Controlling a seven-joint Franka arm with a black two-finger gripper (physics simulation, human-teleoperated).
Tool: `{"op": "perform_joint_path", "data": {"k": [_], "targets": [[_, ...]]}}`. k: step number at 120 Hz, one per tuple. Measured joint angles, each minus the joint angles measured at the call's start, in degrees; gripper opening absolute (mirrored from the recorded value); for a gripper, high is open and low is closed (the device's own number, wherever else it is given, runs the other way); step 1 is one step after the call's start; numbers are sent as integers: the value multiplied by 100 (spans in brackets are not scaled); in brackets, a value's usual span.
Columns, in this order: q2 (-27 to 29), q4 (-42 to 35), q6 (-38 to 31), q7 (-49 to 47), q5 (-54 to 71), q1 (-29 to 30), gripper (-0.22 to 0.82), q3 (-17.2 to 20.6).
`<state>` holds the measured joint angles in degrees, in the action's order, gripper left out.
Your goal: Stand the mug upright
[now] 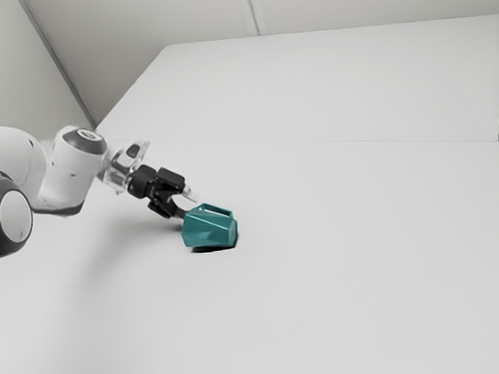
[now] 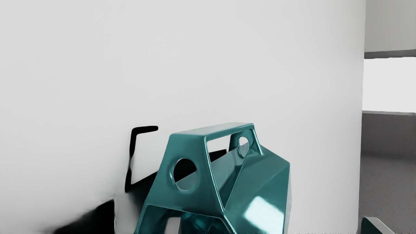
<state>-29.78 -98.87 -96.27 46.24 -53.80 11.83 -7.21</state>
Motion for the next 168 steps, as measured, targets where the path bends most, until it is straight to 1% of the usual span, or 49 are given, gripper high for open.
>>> {"op": "perform_joint_path", "data": {"k": [24, 63, 69, 76, 97, 110, 120, 134, 152, 168], "targets": [[-7, -45, -8, 217, -102, -51, 60, 44], [-50, -79, -35, 434, -291, -94, 59, 216], [-50, -81, -36, 458, -311, -110, 55, 218], [-47, -82, -37, 482, -329, -116, 47, 219], [-41, -82, -34, 543, -353, -119, 12, 216], [-41, -82, -33, 574, -361, -119, -2, 217], [-41, -82, -40, 592, -359, -119, -7, 217], [-40, -82, -55, 612, -351, -120, -12, 215], [18, -72, -59, 630, -343, -142, -16, 213], [117, -60, -30, 640, -347, -183, -17, 211]]}}
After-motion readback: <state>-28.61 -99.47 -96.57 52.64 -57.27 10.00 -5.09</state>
